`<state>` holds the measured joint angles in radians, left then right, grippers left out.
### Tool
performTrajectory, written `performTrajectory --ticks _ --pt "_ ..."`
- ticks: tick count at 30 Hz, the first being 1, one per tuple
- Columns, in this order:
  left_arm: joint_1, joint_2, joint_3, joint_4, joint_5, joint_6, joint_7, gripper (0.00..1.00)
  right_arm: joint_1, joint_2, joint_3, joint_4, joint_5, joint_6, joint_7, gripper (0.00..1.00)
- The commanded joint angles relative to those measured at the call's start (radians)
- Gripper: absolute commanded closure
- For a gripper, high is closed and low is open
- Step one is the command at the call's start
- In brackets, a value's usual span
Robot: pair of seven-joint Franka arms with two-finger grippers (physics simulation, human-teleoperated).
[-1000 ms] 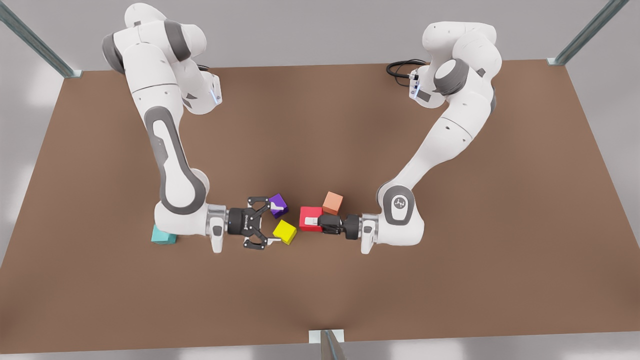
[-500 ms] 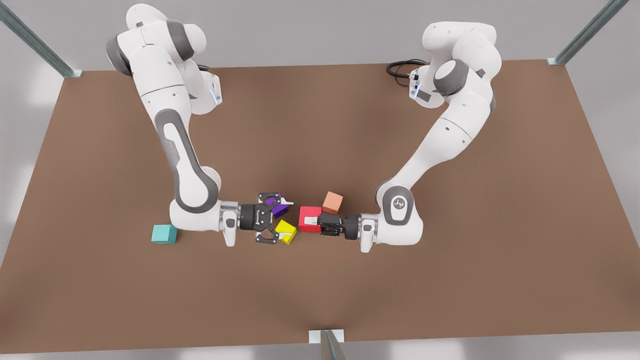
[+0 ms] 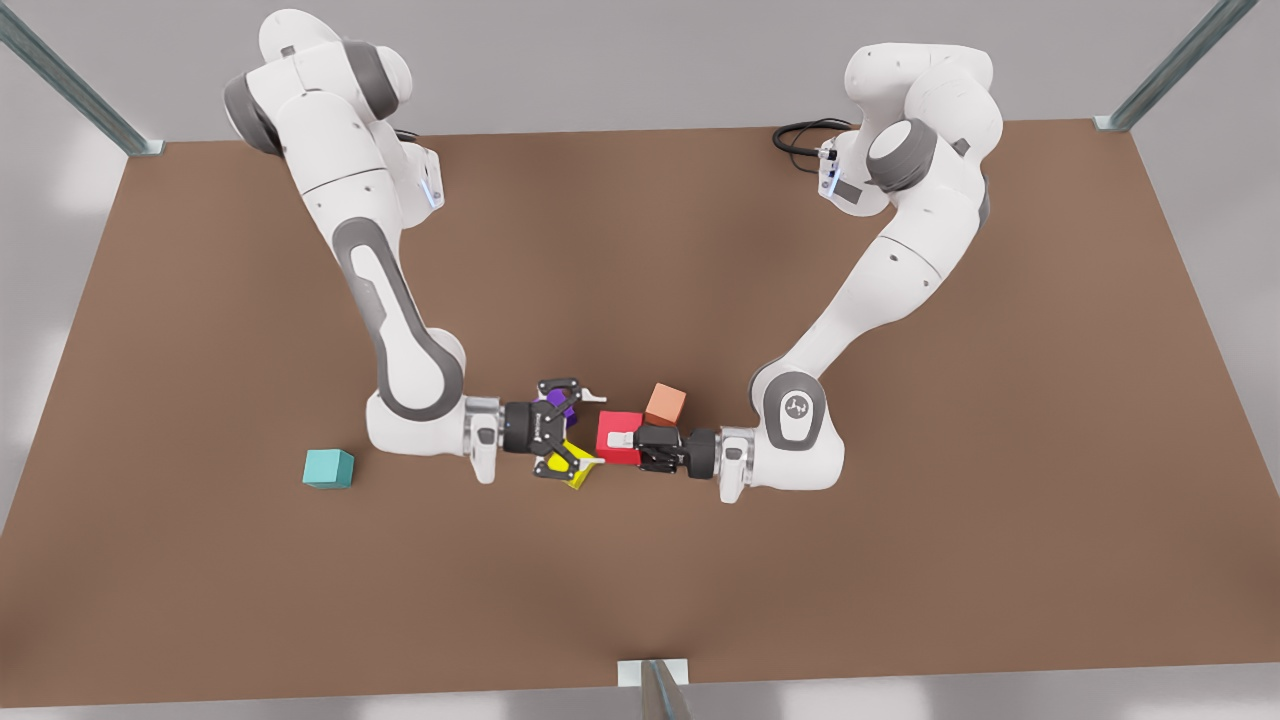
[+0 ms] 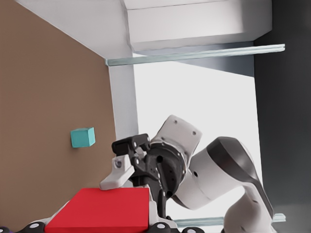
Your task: Pick up red wooden cube and pass to hand red wooden cube and place in blue wooden cube
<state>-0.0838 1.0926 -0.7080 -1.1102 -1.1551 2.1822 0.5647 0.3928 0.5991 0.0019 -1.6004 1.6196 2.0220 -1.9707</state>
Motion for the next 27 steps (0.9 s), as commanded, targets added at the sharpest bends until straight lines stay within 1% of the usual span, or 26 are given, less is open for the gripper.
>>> performTrajectory --ticks 1,14,15,19,20,21,22,23,24,27 --pt "0.001 -0.002 -0.001 0.0 -0.008 -0.006 0.05 0.34 0.003 -0.001 0.001 0.0 0.006 0.017 -0.059 0.0" --pt "0.001 0.004 -0.002 0.001 -0.008 -0.007 0.05 0.34 0.047 0.004 0.0 0.005 0.049 0.057 -0.059 0.0" --pt "0.001 0.004 -0.002 0.0 -0.008 -0.007 0.05 0.34 0.054 0.045 0.0 0.031 0.052 0.063 -0.057 0.0" --pt "0.004 0.003 -0.002 0.0 -0.008 -0.01 0.049 0.34 0.052 0.045 0.001 0.031 0.052 0.07 -0.054 0.0" --pt "0.004 0.003 -0.002 0.0 -0.008 -0.01 0.049 0.34 0.052 0.045 0.0 0.031 0.051 0.07 -0.053 0.05" --pt "0.004 0.003 -0.002 0.0 -0.008 -0.01 0.049 0.34 0.052 0.044 0.0 0.033 0.051 0.07 -0.053 0.15" --pt "0.004 0.003 -0.002 0.001 -0.008 -0.01 0.049 0.34 0.052 0.044 0.0 0.031 0.049 0.07 -0.051 0.3" --pt "0.006 0.003 -0.002 0.0 -0.008 -0.01 0.049 0.34 0.052 0.044 0.0 0.033 0.048 0.07 -0.048 0.41" --pt "0.006 0.003 -0.002 0.0 -0.008 -0.01 0.049 0.34 0.049 0.042 0.0 0.033 0.048 0.069 -0.046 0.42" --pt "0.006 0.003 -0.002 0.0 -0.009 -0.01 0.049 0.37 0.043 0.034 0.0 0.031 0.042 0.058 -0.045 0.42"
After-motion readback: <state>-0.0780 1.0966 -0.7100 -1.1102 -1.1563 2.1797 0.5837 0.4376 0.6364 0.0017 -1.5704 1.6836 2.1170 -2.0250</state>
